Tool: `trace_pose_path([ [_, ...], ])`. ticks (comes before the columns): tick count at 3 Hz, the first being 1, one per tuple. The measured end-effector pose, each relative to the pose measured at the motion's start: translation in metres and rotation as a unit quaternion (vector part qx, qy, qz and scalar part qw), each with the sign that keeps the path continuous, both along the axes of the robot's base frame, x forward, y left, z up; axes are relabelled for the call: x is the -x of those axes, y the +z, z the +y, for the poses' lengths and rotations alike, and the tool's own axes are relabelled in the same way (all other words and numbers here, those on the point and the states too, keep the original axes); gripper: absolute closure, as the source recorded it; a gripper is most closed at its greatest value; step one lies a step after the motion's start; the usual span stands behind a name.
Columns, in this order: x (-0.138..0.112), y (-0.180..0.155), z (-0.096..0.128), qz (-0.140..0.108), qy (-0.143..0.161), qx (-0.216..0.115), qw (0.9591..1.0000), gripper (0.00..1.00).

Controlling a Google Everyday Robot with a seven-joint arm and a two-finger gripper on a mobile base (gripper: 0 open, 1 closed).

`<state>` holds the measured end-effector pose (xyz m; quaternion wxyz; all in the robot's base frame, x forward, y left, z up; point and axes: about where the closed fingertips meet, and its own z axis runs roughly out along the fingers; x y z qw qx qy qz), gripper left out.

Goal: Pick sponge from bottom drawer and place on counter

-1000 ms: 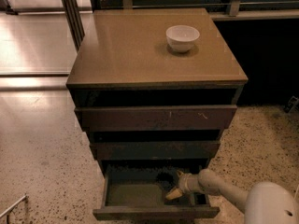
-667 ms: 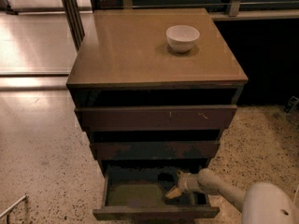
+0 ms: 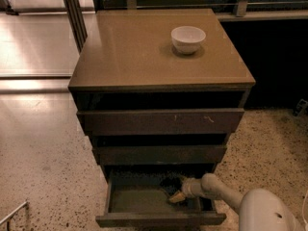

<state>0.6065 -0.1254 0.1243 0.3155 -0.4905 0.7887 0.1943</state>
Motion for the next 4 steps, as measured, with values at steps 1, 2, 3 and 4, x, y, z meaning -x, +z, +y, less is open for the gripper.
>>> trace_pose_path([
  [1,0.000,-0.006,0.001,0.005,0.008,-0.009,0.9999,0.41],
  [2,0.000,-0.006,0.001,0.005,0.008,-0.009,0.9999,0.64],
  [3,0.004,0.000,0.002,0.006,0.014,-0.011,0.9998,0.87],
  [4,0.012,0.020,0.002,0.011,0.041,-0.016,0.9990,1.00],
])
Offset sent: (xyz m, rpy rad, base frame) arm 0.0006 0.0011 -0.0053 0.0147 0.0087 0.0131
